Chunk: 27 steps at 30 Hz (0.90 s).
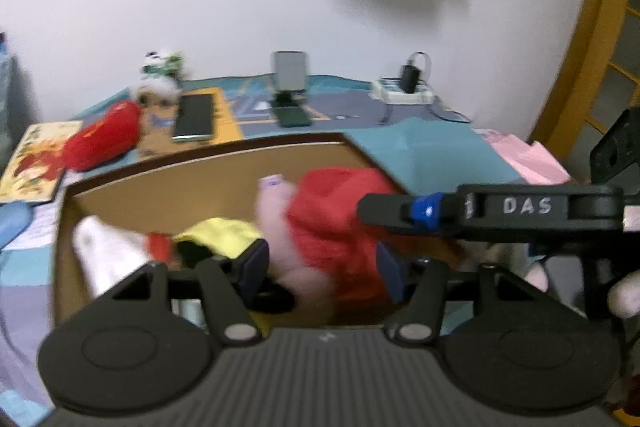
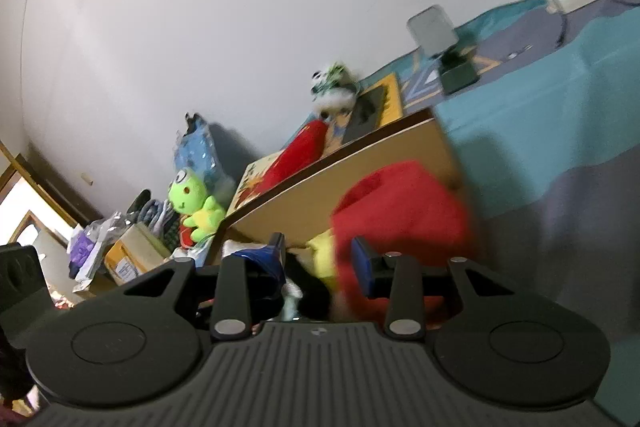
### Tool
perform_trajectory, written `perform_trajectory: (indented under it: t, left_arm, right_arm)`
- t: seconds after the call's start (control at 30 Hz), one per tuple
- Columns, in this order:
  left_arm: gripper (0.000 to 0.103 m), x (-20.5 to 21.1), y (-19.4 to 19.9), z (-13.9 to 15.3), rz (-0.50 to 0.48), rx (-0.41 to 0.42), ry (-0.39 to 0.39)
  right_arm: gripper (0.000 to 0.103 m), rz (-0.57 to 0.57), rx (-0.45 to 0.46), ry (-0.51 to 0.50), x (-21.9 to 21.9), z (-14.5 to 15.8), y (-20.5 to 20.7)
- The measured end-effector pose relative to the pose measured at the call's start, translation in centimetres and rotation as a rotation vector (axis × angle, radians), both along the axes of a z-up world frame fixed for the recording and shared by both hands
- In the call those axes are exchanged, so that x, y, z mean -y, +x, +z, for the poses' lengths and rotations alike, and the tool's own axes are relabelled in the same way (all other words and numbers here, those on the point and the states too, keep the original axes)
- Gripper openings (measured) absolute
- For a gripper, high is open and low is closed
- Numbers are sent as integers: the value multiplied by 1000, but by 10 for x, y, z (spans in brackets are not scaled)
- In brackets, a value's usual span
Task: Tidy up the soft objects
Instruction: 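Move the right gripper to the green knit sock and grasp it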
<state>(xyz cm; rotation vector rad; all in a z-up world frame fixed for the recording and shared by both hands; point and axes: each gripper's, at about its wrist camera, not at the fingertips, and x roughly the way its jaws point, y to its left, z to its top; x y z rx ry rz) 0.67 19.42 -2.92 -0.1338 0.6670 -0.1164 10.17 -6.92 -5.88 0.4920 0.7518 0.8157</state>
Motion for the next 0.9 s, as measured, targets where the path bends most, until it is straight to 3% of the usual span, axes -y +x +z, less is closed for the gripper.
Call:
perform_trajectory:
  t: [0.3, 0.53, 0.7, 0.9]
  left_arm:
    - [60, 104, 25, -2, -147, -38, -9]
    - [60, 204, 51, -28, -300, -127, -29]
    - [60, 272, 63, -50, -414, -183, -37]
    - [63, 338, 78, -59, -521, -193, -31]
  right_arm:
    - [21, -97, -33, -27, 110, -13, 5]
    - [21, -213, -69, -109, 199, -31, 8]
    - [21, -317, -70, -111, 253, -30, 16]
    - [21, -438, -74, -130, 304, -30, 23]
